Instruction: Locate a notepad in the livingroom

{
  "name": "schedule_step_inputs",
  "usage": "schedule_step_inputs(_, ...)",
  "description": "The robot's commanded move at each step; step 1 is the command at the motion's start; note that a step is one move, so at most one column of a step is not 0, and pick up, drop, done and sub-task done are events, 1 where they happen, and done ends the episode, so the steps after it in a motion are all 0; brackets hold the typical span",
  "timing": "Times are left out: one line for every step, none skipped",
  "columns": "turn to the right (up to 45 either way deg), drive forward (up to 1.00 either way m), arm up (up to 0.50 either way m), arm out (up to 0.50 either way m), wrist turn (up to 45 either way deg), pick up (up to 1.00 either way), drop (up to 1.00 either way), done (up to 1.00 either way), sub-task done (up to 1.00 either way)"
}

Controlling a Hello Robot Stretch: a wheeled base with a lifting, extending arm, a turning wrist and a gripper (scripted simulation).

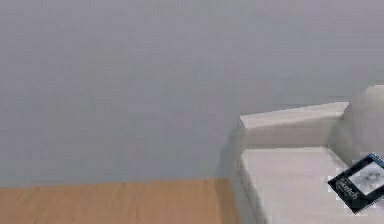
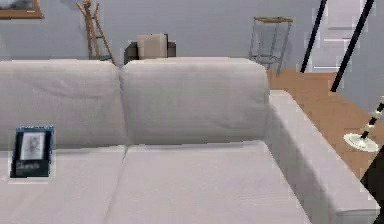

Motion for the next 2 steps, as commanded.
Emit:
schedule_step_inputs(0.0, 0.10, 0.00, 0.00, 0.0, 0.00, 0.00, 0.00, 0.00)
schedule_step_inputs(45.0, 0.00, 0.00, 0.00, 0.0, 0.00, 0.00, 0.00, 0.00)
